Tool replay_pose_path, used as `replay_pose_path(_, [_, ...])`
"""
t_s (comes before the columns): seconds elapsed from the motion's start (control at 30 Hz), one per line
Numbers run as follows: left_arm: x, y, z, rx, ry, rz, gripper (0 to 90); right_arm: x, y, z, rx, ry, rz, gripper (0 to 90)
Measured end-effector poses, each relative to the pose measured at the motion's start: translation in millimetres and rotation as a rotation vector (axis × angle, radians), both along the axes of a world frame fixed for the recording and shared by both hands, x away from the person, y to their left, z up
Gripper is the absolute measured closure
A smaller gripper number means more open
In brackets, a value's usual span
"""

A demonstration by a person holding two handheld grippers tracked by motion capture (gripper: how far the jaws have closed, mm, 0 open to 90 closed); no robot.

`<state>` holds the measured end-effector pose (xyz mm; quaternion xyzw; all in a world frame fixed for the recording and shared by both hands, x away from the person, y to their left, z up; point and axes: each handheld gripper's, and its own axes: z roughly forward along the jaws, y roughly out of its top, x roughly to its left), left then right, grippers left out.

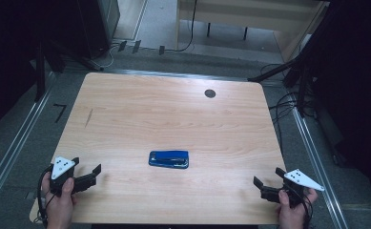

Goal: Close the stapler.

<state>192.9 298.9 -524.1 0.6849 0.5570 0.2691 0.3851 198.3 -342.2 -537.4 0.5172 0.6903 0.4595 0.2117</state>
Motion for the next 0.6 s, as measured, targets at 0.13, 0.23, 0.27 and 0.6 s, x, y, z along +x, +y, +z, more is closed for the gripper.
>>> replay_pose_path(0.13, [0.0,-0.1,0.0,0.000,0.000,0.000,13.7,-5.2,-9.1,-2.5,-0.011,0.002,-0.018,0.0])
replay_pose_path(0.23, [0.1,-0.2,0.0,0.002,0.000,0.000,13.8,-9.9,-17.4,-3.7,-0.006,0.008,-0.036,0.0])
replay_pose_path(0.27, [0.0,-0.2,0.0,0.003,0.001,-0.001,13.8,-12.9,-22.9,-3.7,-0.005,0.008,-0.050,0.0])
replay_pose_path(0.6, [-0.1,-0.2,0.1,0.004,0.001,-0.001,13.7,-22.9,-43.8,-7.3,0.004,0.017,-0.094,0.0])
